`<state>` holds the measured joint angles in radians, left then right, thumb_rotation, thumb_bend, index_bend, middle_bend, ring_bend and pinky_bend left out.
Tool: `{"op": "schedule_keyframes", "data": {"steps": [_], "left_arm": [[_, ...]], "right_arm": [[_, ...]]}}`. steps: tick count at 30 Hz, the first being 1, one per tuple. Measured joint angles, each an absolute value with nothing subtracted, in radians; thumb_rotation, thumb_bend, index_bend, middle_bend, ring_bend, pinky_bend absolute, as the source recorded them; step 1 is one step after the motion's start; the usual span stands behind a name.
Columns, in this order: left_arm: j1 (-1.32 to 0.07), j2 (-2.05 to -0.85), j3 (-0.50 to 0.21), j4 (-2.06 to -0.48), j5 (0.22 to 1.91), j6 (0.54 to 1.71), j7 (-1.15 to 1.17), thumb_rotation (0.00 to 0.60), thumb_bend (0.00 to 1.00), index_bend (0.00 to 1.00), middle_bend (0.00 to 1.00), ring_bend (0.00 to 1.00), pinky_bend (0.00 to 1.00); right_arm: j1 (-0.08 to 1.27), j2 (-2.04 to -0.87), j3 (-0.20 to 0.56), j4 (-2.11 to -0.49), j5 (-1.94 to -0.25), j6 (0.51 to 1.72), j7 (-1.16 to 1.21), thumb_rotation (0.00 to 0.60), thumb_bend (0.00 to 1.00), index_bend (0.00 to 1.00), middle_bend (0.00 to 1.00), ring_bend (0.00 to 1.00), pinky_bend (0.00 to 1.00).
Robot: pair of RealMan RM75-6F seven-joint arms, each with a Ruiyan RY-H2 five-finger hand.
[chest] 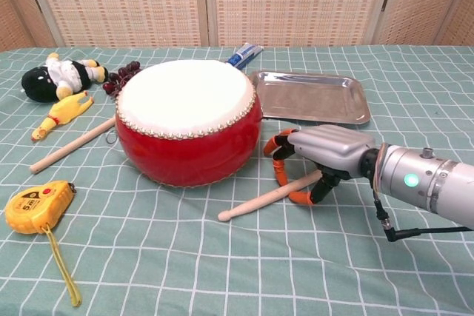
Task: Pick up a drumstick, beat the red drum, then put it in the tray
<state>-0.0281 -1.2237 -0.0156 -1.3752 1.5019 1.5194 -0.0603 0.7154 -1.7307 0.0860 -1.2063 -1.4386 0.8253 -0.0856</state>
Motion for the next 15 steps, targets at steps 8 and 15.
{"op": "schedule_keyframes", "data": {"steps": [8, 15], "left_arm": [[-0.022, -1.227, -0.013, -1.362, 1.501, 1.521, -0.074, 0.600, 0.32, 0.03, 0.01, 0.00, 0.02], [-0.024, -1.222, -0.011, -1.382, 1.513, 1.525, -0.057, 0.600, 0.32, 0.03, 0.01, 0.00, 0.02]], "right_arm": [[0.673, -1.679, 0.095, -1.273, -1.461, 0.939, 0.062, 0.600, 0.44, 0.64, 0.21, 0.10, 0.20], [0.617, -1.608, 0.113, -1.330, -1.464, 1.016, 0.449, 0.600, 0.44, 0.66, 0.24, 0.12, 0.20]]}}
